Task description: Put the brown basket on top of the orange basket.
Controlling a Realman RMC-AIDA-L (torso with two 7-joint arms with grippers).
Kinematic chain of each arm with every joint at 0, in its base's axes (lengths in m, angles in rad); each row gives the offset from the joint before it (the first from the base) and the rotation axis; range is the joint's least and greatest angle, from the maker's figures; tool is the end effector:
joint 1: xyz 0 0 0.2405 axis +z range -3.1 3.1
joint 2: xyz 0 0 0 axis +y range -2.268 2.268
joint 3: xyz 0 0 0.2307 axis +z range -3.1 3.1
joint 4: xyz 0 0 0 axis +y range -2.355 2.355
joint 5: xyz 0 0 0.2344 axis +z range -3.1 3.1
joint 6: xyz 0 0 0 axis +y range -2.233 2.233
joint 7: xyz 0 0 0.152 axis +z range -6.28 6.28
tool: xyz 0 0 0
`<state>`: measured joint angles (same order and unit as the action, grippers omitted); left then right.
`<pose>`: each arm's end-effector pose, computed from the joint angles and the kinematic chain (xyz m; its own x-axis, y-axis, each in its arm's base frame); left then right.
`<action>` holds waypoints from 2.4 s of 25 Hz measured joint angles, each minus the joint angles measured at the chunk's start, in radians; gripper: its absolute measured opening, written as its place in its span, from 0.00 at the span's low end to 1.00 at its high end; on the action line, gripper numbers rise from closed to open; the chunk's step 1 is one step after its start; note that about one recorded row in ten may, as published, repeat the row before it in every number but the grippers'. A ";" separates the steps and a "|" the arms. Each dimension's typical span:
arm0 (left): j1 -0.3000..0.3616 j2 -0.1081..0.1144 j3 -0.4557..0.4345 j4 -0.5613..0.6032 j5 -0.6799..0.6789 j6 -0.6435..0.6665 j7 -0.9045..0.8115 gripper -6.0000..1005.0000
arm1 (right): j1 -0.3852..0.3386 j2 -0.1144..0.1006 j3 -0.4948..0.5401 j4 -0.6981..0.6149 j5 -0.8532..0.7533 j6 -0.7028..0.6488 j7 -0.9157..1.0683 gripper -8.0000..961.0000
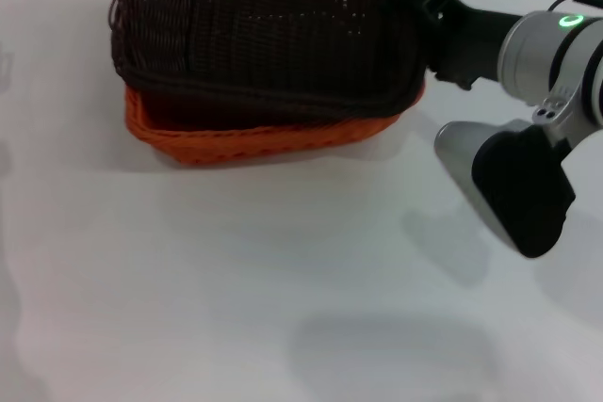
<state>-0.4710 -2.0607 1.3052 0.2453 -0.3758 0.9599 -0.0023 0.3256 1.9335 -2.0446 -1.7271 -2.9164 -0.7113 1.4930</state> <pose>-0.3661 0.3792 0.0814 0.7193 -0.0848 0.6895 0.6756 0.3161 -0.6660 0.0796 0.3546 -0.0281 0.2552 0.6317 0.7320 0.9651 -0.2125 -0.1531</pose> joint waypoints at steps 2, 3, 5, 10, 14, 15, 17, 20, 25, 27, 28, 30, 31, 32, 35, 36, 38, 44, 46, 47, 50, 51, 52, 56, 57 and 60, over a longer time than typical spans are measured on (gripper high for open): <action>-0.002 0.002 0.003 0.000 0.001 -0.006 0.001 0.84 | -0.023 0.012 -0.010 -0.025 0.000 -0.011 0.000 0.69; -0.002 0.002 0.004 0.000 0.001 -0.008 0.001 0.84 | -0.036 0.020 -0.018 -0.039 0.000 -0.019 0.000 0.72; -0.003 0.002 0.005 0.001 0.001 -0.011 0.002 0.84 | -0.056 0.033 -0.036 -0.057 -0.001 -0.037 0.000 0.79; 0.001 0.005 0.006 0.002 0.017 -0.012 0.002 0.84 | -0.086 0.063 -0.084 -0.089 -0.003 -0.102 -0.003 0.79; 0.004 0.005 0.006 0.002 0.022 -0.012 0.002 0.84 | -0.109 0.080 -0.115 -0.140 -0.003 -0.161 0.000 0.79; 0.005 0.005 0.006 0.002 0.026 -0.012 0.002 0.84 | -0.114 0.084 -0.122 -0.149 -0.003 -0.167 0.003 0.79; 0.006 0.005 0.007 0.002 0.030 -0.012 0.002 0.84 | -0.120 0.090 -0.139 -0.157 -0.003 -0.172 0.014 0.79; 0.006 0.005 0.008 0.002 0.031 -0.012 0.002 0.84 | -0.122 0.105 -0.162 -0.155 -0.003 -0.138 0.071 0.79; 0.007 0.005 0.009 0.002 0.031 -0.011 0.003 0.84 | -0.146 0.139 -0.186 -0.124 -0.002 0.024 0.235 0.79; 0.007 0.005 0.009 0.002 0.031 -0.010 0.004 0.84 | -0.166 0.147 -0.186 -0.106 -0.001 0.124 0.310 0.79; 0.008 0.005 0.009 0.002 0.031 -0.008 0.004 0.84 | -0.175 0.148 -0.184 -0.101 -0.001 0.170 0.358 0.79; 0.011 0.005 0.002 0.002 0.031 -0.003 0.004 0.84 | -0.195 0.150 -0.176 -0.090 0.002 0.270 0.473 0.79; 0.013 0.005 -0.002 0.002 0.031 -0.002 0.004 0.84 | -0.212 0.150 -0.169 -0.082 0.003 0.338 0.541 0.79; 0.013 0.005 -0.002 0.002 0.031 -0.002 0.004 0.84 | -0.227 0.150 -0.161 -0.076 0.003 0.407 0.603 0.79; 0.020 0.010 -0.004 0.002 0.031 0.000 0.004 0.84 | -0.304 0.146 -0.134 -0.065 0.005 0.617 0.769 0.79; 0.021 0.011 -0.004 0.002 0.030 0.000 0.004 0.84 | -0.339 0.146 -0.128 -0.064 0.005 0.690 0.808 0.79; 0.025 0.013 -0.004 0.002 0.026 0.000 0.004 0.84 | -0.405 0.145 -0.113 -0.064 0.008 0.808 0.867 0.79; 0.037 0.014 -0.004 0.003 0.022 0.000 -0.001 0.84 | -0.552 0.145 -0.031 0.033 0.203 1.192 1.076 0.79; 0.044 0.014 -0.004 0.003 0.021 0.002 0.000 0.84 | -0.561 0.144 -0.001 0.126 0.277 1.331 1.188 0.79; 0.049 0.014 -0.005 0.003 0.023 0.007 0.000 0.84 | -0.561 0.143 0.014 0.189 0.299 1.409 1.259 0.79; 0.049 0.014 -0.005 0.003 0.023 0.007 0.000 0.84 | -0.556 0.141 0.034 0.365 0.312 1.602 1.418 0.79; 0.059 0.014 -0.002 0.003 0.026 0.028 -0.005 0.84 | -0.554 0.141 0.032 0.428 0.317 1.667 1.449 0.79; 0.059 0.014 -0.002 0.003 0.026 0.028 -0.005 0.84 | -0.548 0.142 0.025 0.484 0.324 1.743 1.457 0.79; 0.142 0.003 0.144 0.014 0.031 0.239 -0.081 0.84 | -0.505 0.146 -0.013 0.725 0.353 2.027 1.461 0.79; 0.148 0.003 0.160 0.012 0.031 0.254 -0.089 0.84 | -0.493 0.146 -0.025 0.765 0.373 2.069 1.461 0.79; 0.158 0.000 0.199 -0.002 0.031 0.285 -0.074 0.84 | -0.448 0.144 -0.076 0.886 0.473 2.146 1.461 0.79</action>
<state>-0.3132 -2.0602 1.5039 0.2433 -0.3448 1.2450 -0.0761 -0.1223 2.0770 -2.1210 -0.8415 -2.4436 1.4349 2.9543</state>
